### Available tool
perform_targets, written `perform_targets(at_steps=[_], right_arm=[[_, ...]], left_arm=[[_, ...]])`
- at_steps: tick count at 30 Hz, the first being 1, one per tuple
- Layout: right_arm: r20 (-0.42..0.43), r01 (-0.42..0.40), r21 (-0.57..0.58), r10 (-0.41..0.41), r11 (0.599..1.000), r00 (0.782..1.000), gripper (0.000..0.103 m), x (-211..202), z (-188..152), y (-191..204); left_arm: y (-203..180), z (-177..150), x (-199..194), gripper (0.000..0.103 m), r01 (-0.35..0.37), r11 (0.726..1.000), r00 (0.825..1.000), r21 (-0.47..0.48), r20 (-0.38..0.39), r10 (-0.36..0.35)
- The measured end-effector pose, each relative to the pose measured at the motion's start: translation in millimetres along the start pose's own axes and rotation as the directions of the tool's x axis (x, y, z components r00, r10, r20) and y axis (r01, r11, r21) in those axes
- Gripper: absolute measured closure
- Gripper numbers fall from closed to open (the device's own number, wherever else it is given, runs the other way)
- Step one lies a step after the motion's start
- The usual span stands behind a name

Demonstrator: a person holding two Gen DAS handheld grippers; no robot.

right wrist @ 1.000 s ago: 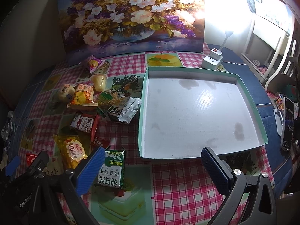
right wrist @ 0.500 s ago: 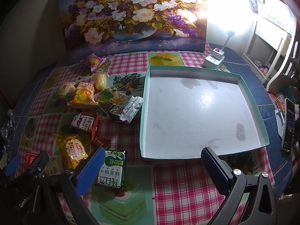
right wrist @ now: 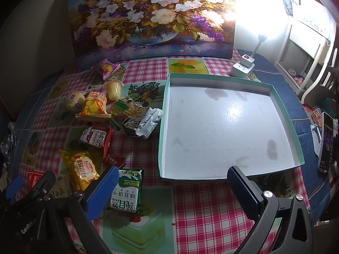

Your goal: Organize snacks

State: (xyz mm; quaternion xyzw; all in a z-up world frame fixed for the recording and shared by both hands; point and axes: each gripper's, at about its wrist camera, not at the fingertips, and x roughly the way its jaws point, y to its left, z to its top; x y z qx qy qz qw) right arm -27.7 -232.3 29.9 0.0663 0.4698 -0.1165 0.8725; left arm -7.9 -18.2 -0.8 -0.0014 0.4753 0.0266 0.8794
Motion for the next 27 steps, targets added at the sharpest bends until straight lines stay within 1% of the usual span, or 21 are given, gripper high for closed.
perform_targets(at_steps=[19,27], right_arm=[[-0.010,0.002,-0.016,-0.003,1.000,1.000,0.000,3.1,-0.1,3.0],[-0.013,-0.005,-0.035,0.004,0.999,1.000,0.000,4.8,0.6,7.6]], left_arm=[[5.0,-0.1,6.8,0.000,0.013,1.000,0.999,-0.022,-0.033,-0.013],[14.4,-1.1,10.6,0.000,0.035,0.997,0.998,-0.063,-0.054,-0.038]])
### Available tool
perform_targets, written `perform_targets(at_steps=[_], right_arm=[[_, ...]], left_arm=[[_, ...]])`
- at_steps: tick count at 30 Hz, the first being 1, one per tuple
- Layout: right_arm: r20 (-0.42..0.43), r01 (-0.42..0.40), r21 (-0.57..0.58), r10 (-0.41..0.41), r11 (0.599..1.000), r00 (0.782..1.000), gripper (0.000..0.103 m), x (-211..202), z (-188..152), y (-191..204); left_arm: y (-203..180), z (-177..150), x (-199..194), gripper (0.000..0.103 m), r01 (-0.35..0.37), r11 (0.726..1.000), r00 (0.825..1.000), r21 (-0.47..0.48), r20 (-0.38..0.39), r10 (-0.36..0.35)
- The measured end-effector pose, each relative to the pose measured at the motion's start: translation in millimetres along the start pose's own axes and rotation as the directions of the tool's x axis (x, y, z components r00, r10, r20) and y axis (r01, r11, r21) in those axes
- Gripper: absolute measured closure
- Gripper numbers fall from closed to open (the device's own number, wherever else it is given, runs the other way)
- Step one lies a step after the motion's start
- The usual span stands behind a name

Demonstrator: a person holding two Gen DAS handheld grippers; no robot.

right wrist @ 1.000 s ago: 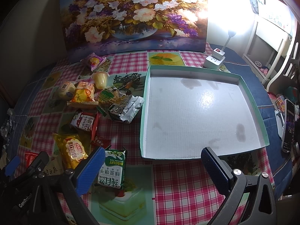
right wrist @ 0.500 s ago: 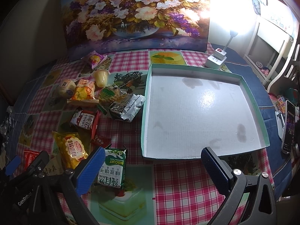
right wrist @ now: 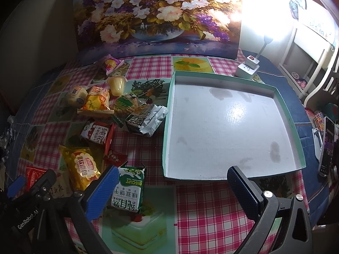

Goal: Organize snacks
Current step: 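Grasp the red snack packet with the left gripper while the right grasps the green BISCUIT box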

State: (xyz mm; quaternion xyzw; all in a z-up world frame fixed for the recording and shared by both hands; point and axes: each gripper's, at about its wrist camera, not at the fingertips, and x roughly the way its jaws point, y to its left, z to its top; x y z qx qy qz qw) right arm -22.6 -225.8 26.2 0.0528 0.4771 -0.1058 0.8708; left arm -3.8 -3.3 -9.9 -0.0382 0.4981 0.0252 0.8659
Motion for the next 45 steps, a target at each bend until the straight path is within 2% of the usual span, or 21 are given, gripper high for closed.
perform_targets(at_steps=[5,8,12,16,20,25,27,29,31,33,40,45], right_arm=[[-0.028,-0.025,-0.031,0.024,0.999,0.999,0.000,7.7,0.6,9.6],[-0.057,-0.076,-0.041,0.074,0.996,0.996,0.000,13.0,-0.1,17.3],[-0.127,-0.118,-0.053,0.110,0.992,0.986,0.000,26.3,-3.3,27.6],[-0.184,-0.132,-0.058,0.119,0.990,0.976,0.000,39.3,-8.1,32.9],[-0.232,-0.152,-0.062,0.134,0.986,0.964,0.003,51.7,-11.7,38.8],[-0.299,-0.162,-0.054,0.139,0.985,0.944,0.022,68.3,-18.7,44.0],[-0.304,-0.161,-0.049,0.139,0.986,0.942,0.030,71.5,-20.9,44.1],[-0.303,-0.164,-0.048,0.142,0.985,0.942,0.037,72.7,-22.5,44.4],[-0.296,-0.168,-0.054,0.145,0.984,0.944,0.053,73.2,-22.8,44.9],[-0.296,-0.173,-0.057,0.149,0.983,0.944,0.059,74.2,-22.9,45.4],[-0.304,-0.180,-0.050,0.157,0.982,0.940,0.060,72.1,-15.8,45.0],[-0.268,-0.185,-0.045,0.166,0.982,0.949,0.061,60.2,-10.0,38.7]], left_arm=[[35.1,2.2,-4.5,0.000,0.018,0.993,1.000,-0.113,0.003,-0.018],[62.1,1.2,-2.4,0.000,0.012,0.984,1.000,-0.176,-0.010,-0.014],[92.1,-4.9,10.8,0.000,-0.005,0.969,0.997,-0.249,-0.071,-0.013],[109.6,-12.1,27.0,0.000,-0.023,0.958,0.992,-0.287,-0.122,-0.012],[112.1,-11.3,36.1,0.000,-0.041,0.963,0.990,-0.266,-0.140,0.003],[104.0,-9.1,46.5,0.002,-0.046,0.975,0.988,-0.216,-0.155,0.012],[100.4,-6.7,52.1,0.017,-0.049,0.979,0.986,-0.198,-0.163,0.017],[97.6,-7.0,54.7,0.025,-0.054,0.982,0.985,-0.181,-0.173,0.022],[96.9,-7.1,55.3,0.027,-0.044,0.983,0.986,-0.178,-0.166,0.014],[95.9,-7.7,54.2,0.028,-0.043,0.984,0.987,-0.173,-0.160,0.015],[95.8,-9.8,49.2,0.029,-0.024,0.982,0.989,-0.187,-0.147,-0.003],[97.8,-7.2,37.0,0.029,-0.019,0.979,0.993,-0.205,-0.118,-0.006]])
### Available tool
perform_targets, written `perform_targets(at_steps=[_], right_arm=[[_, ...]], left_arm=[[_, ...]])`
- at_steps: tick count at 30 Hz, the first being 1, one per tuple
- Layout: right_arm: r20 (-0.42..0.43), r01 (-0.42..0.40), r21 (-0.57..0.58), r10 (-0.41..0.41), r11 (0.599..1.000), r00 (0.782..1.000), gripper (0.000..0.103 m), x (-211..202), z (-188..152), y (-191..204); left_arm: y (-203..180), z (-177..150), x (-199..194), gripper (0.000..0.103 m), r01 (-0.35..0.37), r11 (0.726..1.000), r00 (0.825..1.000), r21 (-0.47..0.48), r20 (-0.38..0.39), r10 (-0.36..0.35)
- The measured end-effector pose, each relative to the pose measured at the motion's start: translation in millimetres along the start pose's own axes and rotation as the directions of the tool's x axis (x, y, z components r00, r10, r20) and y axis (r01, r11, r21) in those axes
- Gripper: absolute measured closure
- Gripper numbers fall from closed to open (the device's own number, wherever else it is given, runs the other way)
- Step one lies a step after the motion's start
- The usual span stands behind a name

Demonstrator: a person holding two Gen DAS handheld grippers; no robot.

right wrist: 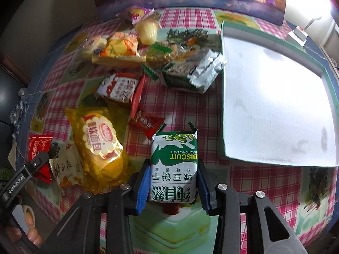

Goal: Organize snacks
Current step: 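Grasp the red snack packet with the left gripper while the right grasps the green BISCUIT box, then carry both packets over the white tray and open both grippers to drop them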

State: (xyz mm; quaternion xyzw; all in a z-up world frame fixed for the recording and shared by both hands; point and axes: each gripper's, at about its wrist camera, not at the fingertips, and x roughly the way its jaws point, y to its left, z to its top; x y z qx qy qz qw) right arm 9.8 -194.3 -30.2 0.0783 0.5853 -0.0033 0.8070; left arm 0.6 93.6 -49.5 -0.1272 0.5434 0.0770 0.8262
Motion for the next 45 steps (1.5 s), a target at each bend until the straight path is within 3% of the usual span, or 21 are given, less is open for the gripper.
perform_targets(at_steps=[6,11,19,26,31,37,45], right_arm=[[0.073,-0.025,0.017,0.024,1.000,0.997,0.060,-21.4,1.8,-3.9],[0.158,-0.031,0.068,0.020,0.997,0.987,0.060,-41.9,5.3,-16.2],[0.288,0.099,0.283,-0.183,0.954,0.940,0.060,-73.3,10.4,-67.5],[0.252,0.161,0.462,-0.303,0.872,0.919,0.060,-75.7,12.9,-123.7],[0.199,0.175,0.555,-0.334,0.813,0.921,0.060,-70.1,6.6,-159.2],[0.150,0.215,0.596,-0.371,0.774,0.917,0.060,-58.3,2.2,-180.3],[0.143,0.218,0.633,-0.389,0.743,0.910,0.060,-51.9,8.8,-201.8]], left_arm=[[-8.5,5.0,-18.1,0.029,0.013,1.000,1.000,-0.026,0.015,-0.013],[-43.5,11.6,-35.7,0.029,0.054,0.999,0.998,-0.004,0.025,-0.054],[-129.4,19.7,-60.2,0.029,0.151,0.982,0.988,0.115,0.021,-0.154],[-207.6,16.4,-70.9,0.029,0.233,0.946,0.971,0.224,0.005,-0.241],[-254.1,9.6,-63.1,0.029,0.253,0.924,0.966,0.286,-0.027,-0.256],[-292.4,-4.8,-38.4,0.029,0.289,0.903,0.957,0.319,-0.077,-0.280],[-317.9,-4.8,-6.5,0.029,0.319,0.896,0.948,0.310,-0.108,-0.300]])
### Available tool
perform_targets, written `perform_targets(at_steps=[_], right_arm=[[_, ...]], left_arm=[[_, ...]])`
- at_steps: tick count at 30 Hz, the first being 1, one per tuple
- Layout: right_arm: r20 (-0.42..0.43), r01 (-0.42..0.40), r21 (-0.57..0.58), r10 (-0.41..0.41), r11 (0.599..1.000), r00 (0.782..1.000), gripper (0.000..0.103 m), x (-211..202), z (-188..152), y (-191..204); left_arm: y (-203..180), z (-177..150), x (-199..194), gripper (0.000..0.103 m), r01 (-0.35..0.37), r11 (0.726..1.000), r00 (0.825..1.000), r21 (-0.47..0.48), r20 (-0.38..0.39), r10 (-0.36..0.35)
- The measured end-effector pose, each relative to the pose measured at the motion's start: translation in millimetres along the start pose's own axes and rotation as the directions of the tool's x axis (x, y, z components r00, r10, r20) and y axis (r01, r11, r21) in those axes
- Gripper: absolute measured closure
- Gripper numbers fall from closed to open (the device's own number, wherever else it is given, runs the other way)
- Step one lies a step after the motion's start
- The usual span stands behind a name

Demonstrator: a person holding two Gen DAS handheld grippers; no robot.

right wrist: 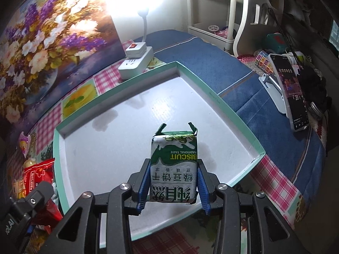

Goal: Organize snacks
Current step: 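Carry both packets over the white tray and open both grippers to drop them, then move both grippers back over the snacks on the tablecloth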

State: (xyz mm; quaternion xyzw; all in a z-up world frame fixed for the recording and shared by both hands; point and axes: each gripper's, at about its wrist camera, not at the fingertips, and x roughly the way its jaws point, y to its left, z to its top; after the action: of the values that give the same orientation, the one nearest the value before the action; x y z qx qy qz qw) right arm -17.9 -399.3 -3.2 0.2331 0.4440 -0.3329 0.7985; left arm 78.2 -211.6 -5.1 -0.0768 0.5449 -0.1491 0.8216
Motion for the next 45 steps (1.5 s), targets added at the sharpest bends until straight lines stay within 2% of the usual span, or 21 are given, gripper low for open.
perform_targets(at_steps=[6,13,20,22,23,24,29,33,35,36,37,41,43,45], right_arm=[[0.012,0.006,0.010,-0.006,1.000,1.000,0.060,10.8,13.0,0.0],[0.076,0.028,0.000,-0.028,1.000,0.997,0.059,8.8,30.3,4.7],[0.064,0.030,-0.016,-0.029,0.999,0.998,0.059,13.8,28.1,6.5],[0.063,0.034,-0.023,-0.032,0.999,0.997,0.059,14.3,26.4,6.9],[0.065,0.034,-0.024,-0.032,0.999,0.997,0.059,13.6,25.9,6.4],[0.066,0.032,-0.023,-0.031,0.999,0.997,0.059,13.0,25.7,5.8],[0.055,0.030,-0.030,-0.029,0.999,0.998,0.059,12.8,21.3,3.6],[0.059,0.023,-0.043,-0.021,0.999,0.998,0.058,7.8,16.0,4.6],[0.054,-0.009,-0.052,0.012,0.999,0.998,0.043,5.2,12.3,5.9],[0.051,-0.027,-0.052,0.030,0.998,0.998,0.026,4.4,10.1,6.4],[0.047,-0.040,-0.053,0.043,0.998,0.998,0.018,3.9,7.9,7.0],[0.024,-0.054,-0.072,0.056,0.996,0.998,0.014,3.3,0.5,10.1],[0.020,-0.060,-0.076,0.062,0.995,0.998,0.002,2.1,-2.3,10.2],[0.027,-0.068,-0.083,0.070,0.994,0.997,0.000,-1.2,-4.5,9.9]], left_arm=[[-15.9,14.2,13.9,0.029,0.018,0.999,1.000,0.033,0.013,-0.019],[-28.1,30.5,26.3,0.029,0.036,0.997,0.999,0.064,0.030,-0.038],[-29.8,33.8,30.5,0.028,0.042,0.997,0.999,0.058,0.018,-0.043],[-28.6,33.2,29.3,0.024,0.048,0.997,0.999,0.053,0.016,-0.048],[-27.4,33.3,28.1,0.017,0.049,0.998,0.999,0.048,0.017,-0.050],[-25.8,33.4,26.1,0.015,0.050,0.998,0.998,0.042,0.021,-0.051],[-17.6,32.3,13.9,0.014,0.068,0.998,0.997,0.011,0.035,-0.068],[-10.4,28.2,2.7,0.013,0.041,0.999,0.998,0.000,0.053,-0.041],[-4.0,24.5,-4.5,0.007,-0.002,1.000,0.997,-0.006,0.072,0.002],[0.6,21.9,-9.5,0.007,-0.032,0.999,0.996,-0.012,0.087,0.033],[3.4,20.6,-11.2,0.007,-0.046,0.999,0.994,-0.015,0.094,0.047],[23.9,13.4,-28.0,0.003,-0.128,0.991,0.983,-0.046,0.130,0.133],[33.4,9.0,-34.3,0.000,-0.160,0.985,0.975,-0.060,0.145,0.168],[41.6,3.9,-37.8,0.000,-0.185,0.980,0.970,-0.074,0.145,0.194]])
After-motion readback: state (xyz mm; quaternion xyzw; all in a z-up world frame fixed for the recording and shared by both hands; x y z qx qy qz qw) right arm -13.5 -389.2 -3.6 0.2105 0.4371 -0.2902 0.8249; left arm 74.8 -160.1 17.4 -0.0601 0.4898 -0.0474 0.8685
